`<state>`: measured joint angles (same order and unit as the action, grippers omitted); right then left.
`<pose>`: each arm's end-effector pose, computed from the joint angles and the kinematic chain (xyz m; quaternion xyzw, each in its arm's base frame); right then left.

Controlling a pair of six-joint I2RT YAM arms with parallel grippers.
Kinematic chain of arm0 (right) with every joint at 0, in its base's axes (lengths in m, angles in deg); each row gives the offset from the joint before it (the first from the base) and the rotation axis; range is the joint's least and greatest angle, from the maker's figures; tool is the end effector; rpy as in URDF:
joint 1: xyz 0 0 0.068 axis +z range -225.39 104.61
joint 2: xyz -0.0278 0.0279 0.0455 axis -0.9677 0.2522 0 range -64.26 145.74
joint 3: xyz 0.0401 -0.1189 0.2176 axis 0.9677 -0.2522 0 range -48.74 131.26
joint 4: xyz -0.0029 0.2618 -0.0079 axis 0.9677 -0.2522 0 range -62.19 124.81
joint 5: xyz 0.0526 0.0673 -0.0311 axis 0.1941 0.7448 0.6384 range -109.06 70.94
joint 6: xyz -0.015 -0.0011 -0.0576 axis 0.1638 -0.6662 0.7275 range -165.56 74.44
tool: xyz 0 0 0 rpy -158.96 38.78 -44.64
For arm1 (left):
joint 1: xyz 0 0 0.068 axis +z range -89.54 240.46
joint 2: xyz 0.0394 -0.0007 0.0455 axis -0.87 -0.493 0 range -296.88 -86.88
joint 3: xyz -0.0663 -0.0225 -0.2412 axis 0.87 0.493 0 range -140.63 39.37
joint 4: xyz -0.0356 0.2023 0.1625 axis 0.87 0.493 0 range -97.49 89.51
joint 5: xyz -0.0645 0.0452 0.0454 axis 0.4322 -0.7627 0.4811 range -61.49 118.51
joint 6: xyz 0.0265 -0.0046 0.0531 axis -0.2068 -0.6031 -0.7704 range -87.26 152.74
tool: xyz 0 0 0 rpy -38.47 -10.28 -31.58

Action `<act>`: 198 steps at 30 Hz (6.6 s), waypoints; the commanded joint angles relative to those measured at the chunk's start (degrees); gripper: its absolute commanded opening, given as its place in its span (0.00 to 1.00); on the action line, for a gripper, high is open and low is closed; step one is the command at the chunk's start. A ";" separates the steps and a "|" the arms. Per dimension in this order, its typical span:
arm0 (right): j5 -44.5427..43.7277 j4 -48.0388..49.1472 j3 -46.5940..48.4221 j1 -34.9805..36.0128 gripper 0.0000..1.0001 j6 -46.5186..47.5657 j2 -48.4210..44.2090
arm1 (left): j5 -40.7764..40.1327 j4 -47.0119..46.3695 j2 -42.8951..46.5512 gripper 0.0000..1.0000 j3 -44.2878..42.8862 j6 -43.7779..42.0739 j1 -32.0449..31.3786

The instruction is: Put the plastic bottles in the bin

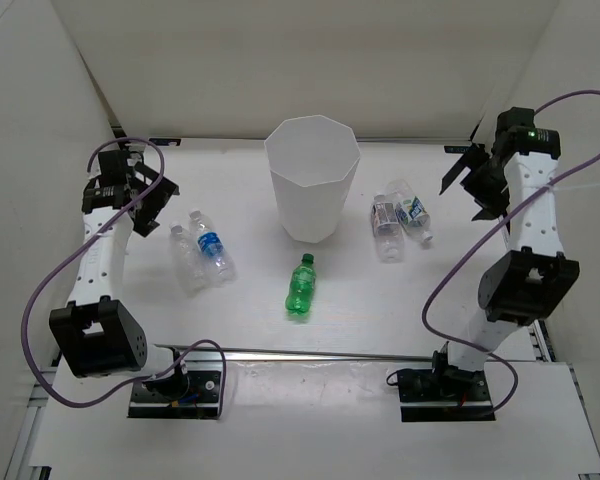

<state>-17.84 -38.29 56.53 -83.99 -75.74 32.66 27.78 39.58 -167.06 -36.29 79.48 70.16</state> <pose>0.3298 -0.0489 0.3420 0.3217 0.9212 0.0511 0.2127 0.2969 0.0514 0.2998 -0.4484 0.8311 -0.0988 0.3138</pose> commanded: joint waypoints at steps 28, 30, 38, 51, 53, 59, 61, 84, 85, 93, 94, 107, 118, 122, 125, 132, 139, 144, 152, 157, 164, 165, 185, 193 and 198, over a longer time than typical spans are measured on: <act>13.30 7.45 26.83 6.22 0.99 8.64 36.31 | 10.49 -3.04 -9.81 1.00 -7.75 0.19 0.06; 11.71 7.45 25.25 6.75 0.99 8.64 37.11 | 10.49 -3.04 -10.43 1.00 -8.28 -0.33 0.06; 4.42 6.92 28.22 9.57 0.99 8.64 41.42 | 15.49 -3.04 -14.39 1.00 -10.83 -0.95 0.06; -1.74 5.78 29.37 9.57 0.99 7.50 43.26 | 17.26 -3.04 -16.23 1.00 -10.12 0.19 0.06; -3.05 5.78 28.77 9.57 0.99 7.50 43.87 | 17.26 -3.04 -16.23 1.00 -10.12 0.19 0.06; -3.85 5.25 26.31 10.09 0.99 6.97 45.11 | 17.26 -3.04 -16.23 1.00 -10.12 0.19 0.06; -4.46 5.77 24.38 10.09 0.99 6.97 45.11 | 17.26 -3.04 -16.23 1.00 -10.12 0.19 0.06; -4.36 8.75 28.14 7.29 0.34 2.06 24.93 | 20.33 -3.04 -16.76 1.00 -8.45 1.25 1.38; 0.23 10.94 28.14 6.67 0.34 1.53 22.80 | 20.33 -3.04 -16.76 1.00 -7.93 1.25 1.38; 20.48 32.74 27.50 12.98 0.38 -3.66 12.92 | 21.56 -3.04 -15.71 1.00 -5.55 1.86 1.38; 24.50 33.45 32.40 13.60 0.40 -5.32 13.72 | 22.08 -3.04 -15.18 1.00 -4.94 1.86 1.38; 31.58 42.00 34.03 27.32 0.51 -7.01 22.51 | 21.56 -3.04 -14.65 1.00 -4.93 1.86 1.38; 26.13 37.07 33.33 28.02 0.99 -1.38 19.46 | 12.61 -2.51 -13.60 1.00 -7.84 0.81 1.38; 21.48 37.07 32.80 28.02 0.99 1.16 13.57 | 8.64 -1.89 -12.19 1.00 -7.93 2.48 1.38; 21.46 37.07 30.97 26.54 0.99 1.17 8.56 | 13.99 -1.89 -15.61 1.00 -8.45 1.43 1.38; 20.94 34.70 23.15 23.28 0.99 1.78 -1.72 | 7.42 6.26 -17.02 1.00 -4.61 0.36 1.38; 22.69 33.64 17.60 22.66 0.99 1.78 -4.38 | 1.71 11.55 -14.04 1.00 0.24 1.51 1.38; 24.01 30.56 17.60 21.52 0.99 1.17 -4.90 | 0.12 9.11 -10.71 1.00 4.72 0.99 1.38; 26.12 29.51 15.66 20.38 0.99 1.70 -7.18 | 3.63 2.15 -10.17 1.00 13.42 -2.27 1.38; 26.74 29.51 13.65 20.38 0.99 1.17 -9.20 | 1.17 1.62 -12.97 1.00 14.13 -3.50 0.59; 26.12 29.51 9.43 20.38 0.99 2.22 -13.07 | -0.93 1.62 -19.03 0.87 12.90 -5.43 -1.86; 26.12 28.98 9.42 20.38 0.99 2.22 -13.95 | -1.55 2.14 -19.74 0.84 12.12 -5.95 -2.74; 23.40 27.40 5.91 20.38 0.99 3.45 -17.30 | -6.91 5.31 -16.59 0.38 -4.01 -4.38 -5.03; 23.92 27.40 5.29 20.38 0.99 2.93 -16.24 | 7.92 3.03 -20.62 0.36 -36.45 1.85 -5.04; 23.31 27.40 3.72 20.38 0.99 3.45 -16.85 | 20.31 -2.93 -28.52 0.37 -54.31 7.48 -8.10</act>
<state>5.48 -11.78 61.36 -63.43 -73.31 16.44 37.52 40.43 -192.15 -84.81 82.21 64.25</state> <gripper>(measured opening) 0.989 0.685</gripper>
